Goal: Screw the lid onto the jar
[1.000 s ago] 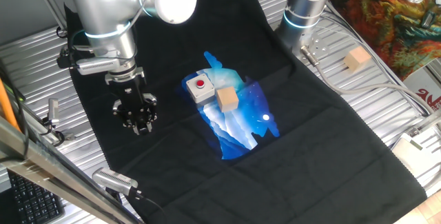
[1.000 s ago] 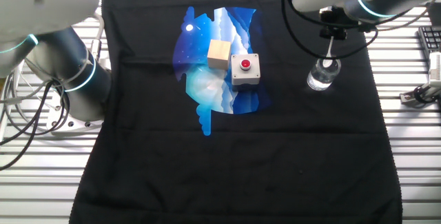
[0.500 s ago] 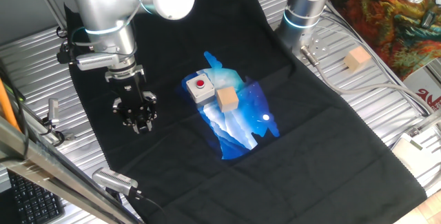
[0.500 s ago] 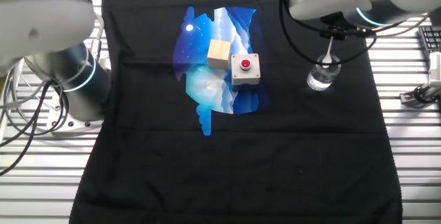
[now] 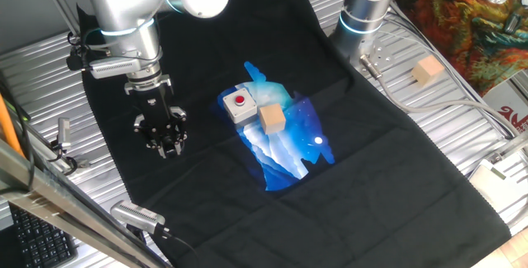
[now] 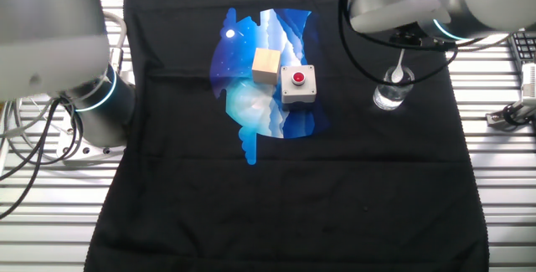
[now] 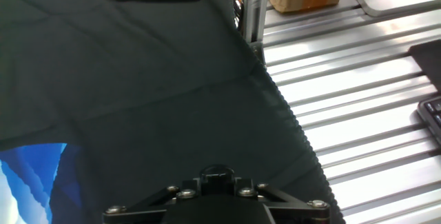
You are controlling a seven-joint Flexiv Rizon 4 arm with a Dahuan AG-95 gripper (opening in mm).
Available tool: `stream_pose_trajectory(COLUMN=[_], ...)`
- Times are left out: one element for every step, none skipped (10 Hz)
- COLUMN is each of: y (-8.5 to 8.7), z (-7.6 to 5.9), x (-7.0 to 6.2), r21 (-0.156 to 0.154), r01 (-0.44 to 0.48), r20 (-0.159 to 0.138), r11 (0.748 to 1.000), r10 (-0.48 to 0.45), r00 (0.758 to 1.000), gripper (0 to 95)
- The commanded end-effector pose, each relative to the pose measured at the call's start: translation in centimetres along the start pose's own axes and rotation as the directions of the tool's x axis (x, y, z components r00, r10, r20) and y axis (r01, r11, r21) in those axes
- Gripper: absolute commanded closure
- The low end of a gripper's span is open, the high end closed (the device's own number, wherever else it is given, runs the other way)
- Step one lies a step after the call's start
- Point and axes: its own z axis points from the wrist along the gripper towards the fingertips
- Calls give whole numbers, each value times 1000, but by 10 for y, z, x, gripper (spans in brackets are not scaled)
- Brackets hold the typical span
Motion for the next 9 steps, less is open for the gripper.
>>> stream_pose_trajectory(y=[-2,-2,-3,-3,-4,-4,-4,-5,-5], z=[2,3,4,4,4,5,5,6,6], x=[0,1,2,3,3,5,6,8,9], r21=[1,1,0,0,-1,-1,-1,-2,-2], r01=[0,1,2,5,6,9,10,14,15], r20=[6,13,16,17,19,18,18,19,18], r11=[1000,1000,1000,1000,1000,1000,1000,1000,1000], r10=[0,-1,-2,-5,-6,-9,-10,-13,-15], r00=[1000,1000,1000,1000,1000,1000,1000,1000,1000], gripper=[950,950,950,950,950,950,950,950,950])
